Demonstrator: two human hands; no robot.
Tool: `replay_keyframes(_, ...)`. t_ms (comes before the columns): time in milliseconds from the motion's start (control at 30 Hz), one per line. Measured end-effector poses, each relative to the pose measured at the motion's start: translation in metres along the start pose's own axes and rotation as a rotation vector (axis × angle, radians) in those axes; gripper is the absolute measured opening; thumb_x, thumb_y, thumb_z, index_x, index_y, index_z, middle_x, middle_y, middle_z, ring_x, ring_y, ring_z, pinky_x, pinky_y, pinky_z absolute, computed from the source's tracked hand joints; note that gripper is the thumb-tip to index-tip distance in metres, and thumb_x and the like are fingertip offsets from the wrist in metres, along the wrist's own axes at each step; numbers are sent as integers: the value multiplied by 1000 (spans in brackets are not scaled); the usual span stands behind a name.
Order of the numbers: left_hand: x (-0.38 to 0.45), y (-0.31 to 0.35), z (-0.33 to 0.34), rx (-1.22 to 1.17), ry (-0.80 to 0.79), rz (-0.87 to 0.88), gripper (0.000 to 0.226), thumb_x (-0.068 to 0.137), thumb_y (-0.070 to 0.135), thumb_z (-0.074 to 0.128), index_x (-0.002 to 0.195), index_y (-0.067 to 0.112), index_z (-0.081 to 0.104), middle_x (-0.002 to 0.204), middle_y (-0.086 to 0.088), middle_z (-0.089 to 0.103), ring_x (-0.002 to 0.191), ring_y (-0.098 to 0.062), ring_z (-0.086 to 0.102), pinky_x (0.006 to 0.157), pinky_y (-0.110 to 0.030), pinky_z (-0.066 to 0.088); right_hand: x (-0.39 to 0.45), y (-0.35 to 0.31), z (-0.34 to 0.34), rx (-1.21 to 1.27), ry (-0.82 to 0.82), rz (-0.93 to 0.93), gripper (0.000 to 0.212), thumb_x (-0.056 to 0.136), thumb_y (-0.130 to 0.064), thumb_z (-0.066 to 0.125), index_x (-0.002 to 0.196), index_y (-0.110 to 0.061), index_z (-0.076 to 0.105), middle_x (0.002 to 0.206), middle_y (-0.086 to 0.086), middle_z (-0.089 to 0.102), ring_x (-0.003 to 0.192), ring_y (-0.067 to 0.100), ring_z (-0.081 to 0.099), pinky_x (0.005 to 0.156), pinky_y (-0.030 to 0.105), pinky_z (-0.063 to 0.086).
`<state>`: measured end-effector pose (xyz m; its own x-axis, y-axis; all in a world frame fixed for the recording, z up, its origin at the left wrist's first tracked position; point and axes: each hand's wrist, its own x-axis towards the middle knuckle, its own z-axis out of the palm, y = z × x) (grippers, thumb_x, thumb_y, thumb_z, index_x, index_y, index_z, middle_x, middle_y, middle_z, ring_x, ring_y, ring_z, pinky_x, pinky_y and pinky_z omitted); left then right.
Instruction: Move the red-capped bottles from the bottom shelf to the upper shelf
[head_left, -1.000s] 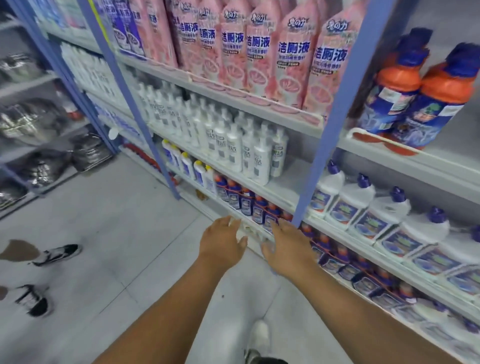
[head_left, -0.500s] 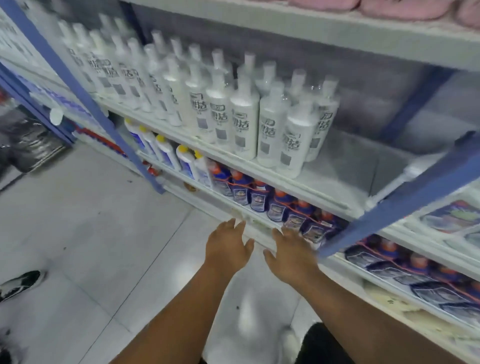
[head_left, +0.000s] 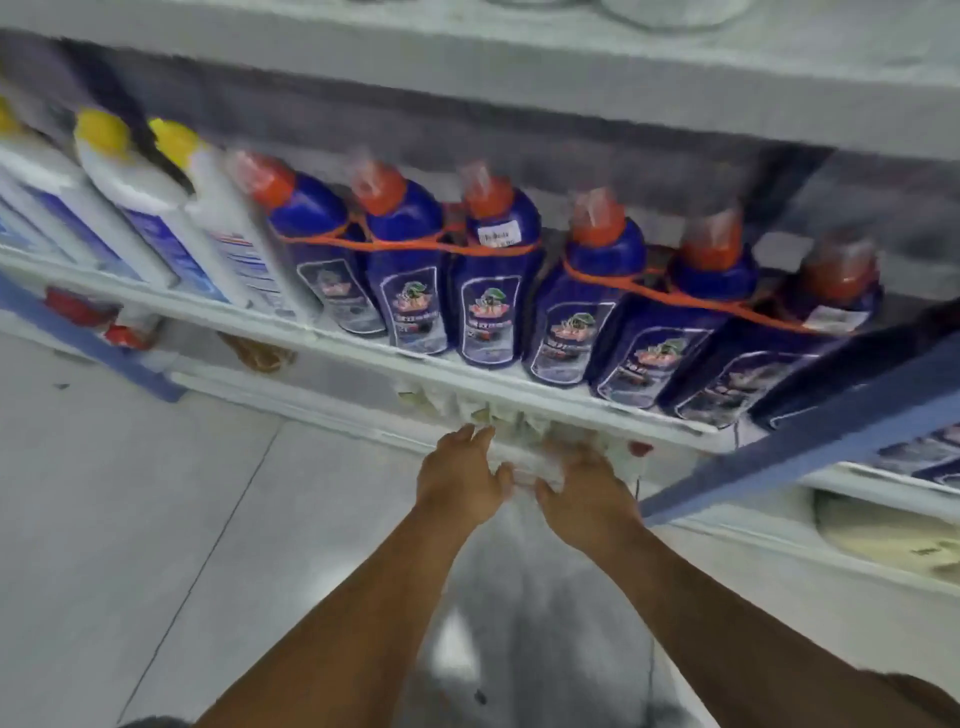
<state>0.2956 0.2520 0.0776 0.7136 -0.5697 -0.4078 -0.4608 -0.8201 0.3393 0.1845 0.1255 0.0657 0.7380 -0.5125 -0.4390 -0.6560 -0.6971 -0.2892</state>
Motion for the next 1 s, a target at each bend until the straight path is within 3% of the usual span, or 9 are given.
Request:
replay_keyframes(167, 76, -12, 87, -157, 40, 20, 68, 96, 54, 53, 155, 26, 34, 158, 0, 40, 145, -21, 36, 112, -36, 38, 69, 44, 81, 233, 139, 170, 76, 97, -44, 55, 158, -12, 24, 159, 13, 35, 143, 31, 40, 114, 40, 39)
replay_keyframes(300, 117, -26, 129, -331, 120, -16, 74, 93, 57, 56, 155, 26, 32, 155, -3, 42, 140, -25, 45, 109, -40, 44, 126, 39, 114, 350, 224, 201, 85, 93, -50, 60, 157, -9, 22, 155, 17, 40, 135, 35, 48, 104, 38, 47)
replay_keyframes(433, 150, -33, 147, -425, 270, 2, 64, 89, 46, 61, 147, 25, 42, 132, -4, 60, 121, -27, 59, 89, -39, 54, 167, 40, 129, 421, 287, 166, 96, 90, -50, 66, 159, -11, 12, 158, 11, 37, 140, 31, 44, 103, 36, 46)
replay_keyframes(500, 157, -33, 150, -477, 314, -10, 58, 90, 35, 61, 144, 25, 44, 128, -3, 61, 115, -26, 62, 81, -30, 49, 179, 44, 133, 471, 354, 142, 89, 86, -41, 73, 156, -19, 23, 154, 3, 44, 137, 24, 48, 106, 32, 43)
replay_keyframes(567, 162, -29, 154, -552, 341, -40, 53, 90, 29, 65, 140, 24, 48, 126, -1, 62, 111, -23, 63, 79, -25, 42, 190, 47, 135, 626, 396, 132, 66, 81, -33, 80, 136, -36, 44, 131, -7, 61, 120, 16, 60, 104, 35, 49)
replay_keyframes(633, 167, -22, 158, -725, 382, -79, 40, 86, 28, 71, 123, 25, 56, 115, 4, 65, 101, -18, 65, 77, -22, 42, 199, 50, 136, 721, 396, 117, 55, 74, -34, 84, 117, -40, 50, 113, -10, 66, 106, 13, 66, 96, 43, 56)
replay_keyframes(700, 173, -15, 161, -863, 436, -130, 35, 81, 29, 76, 111, 25, 59, 106, 6, 65, 94, -16, 65, 76, -21, 44, 203, 51, 135, 768, 366, 128, 65, 70, -46, 81, 124, -29, 49, 113, -4, 65, 102, 17, 66, 91, 44, 57)
replay_keyframes(833, 178, -12, 175, -897, 495, -118, 46, 79, 31, 79, 121, 26, 60, 108, 2, 60, 93, -16, 63, 77, -23, 49, 200, 55, 133, 803, 362, 90, 60, 81, -38, 80, 131, -20, 52, 114, -3, 65, 99, 15, 65, 88, 34, 55)
replay_keyframes(1000, 180, -17, 183, -939, 508, -98, 39, 84, 29, 79, 117, 26, 59, 112, 4, 64, 97, -14, 65, 81, -23, 54, 196, 63, 133, 840, 296, 28, 60, 81, -28, 83, 131, -27, 51, 116, -10, 64, 102, 6, 63, 90, 28, 53)
